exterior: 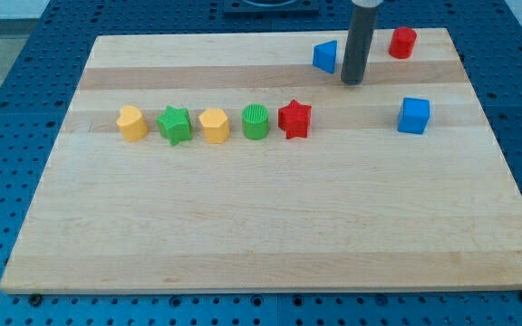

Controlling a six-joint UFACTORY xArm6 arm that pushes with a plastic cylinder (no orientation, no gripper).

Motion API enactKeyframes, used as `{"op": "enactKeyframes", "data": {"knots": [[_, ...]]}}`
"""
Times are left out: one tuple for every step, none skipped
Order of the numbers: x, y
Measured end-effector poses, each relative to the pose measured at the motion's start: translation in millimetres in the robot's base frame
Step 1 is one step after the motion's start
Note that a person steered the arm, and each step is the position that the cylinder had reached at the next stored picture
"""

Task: Move the blue triangle to the left side of cube

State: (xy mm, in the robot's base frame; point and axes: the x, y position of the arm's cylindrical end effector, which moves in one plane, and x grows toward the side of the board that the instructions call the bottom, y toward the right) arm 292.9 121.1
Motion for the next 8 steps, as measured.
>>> {"op": "enactKeyframes", "data": {"knots": [[-45, 0], [-77, -7], [-56, -35], [10, -35], [25, -31], [0, -32], [3, -44], [50, -40]]}}
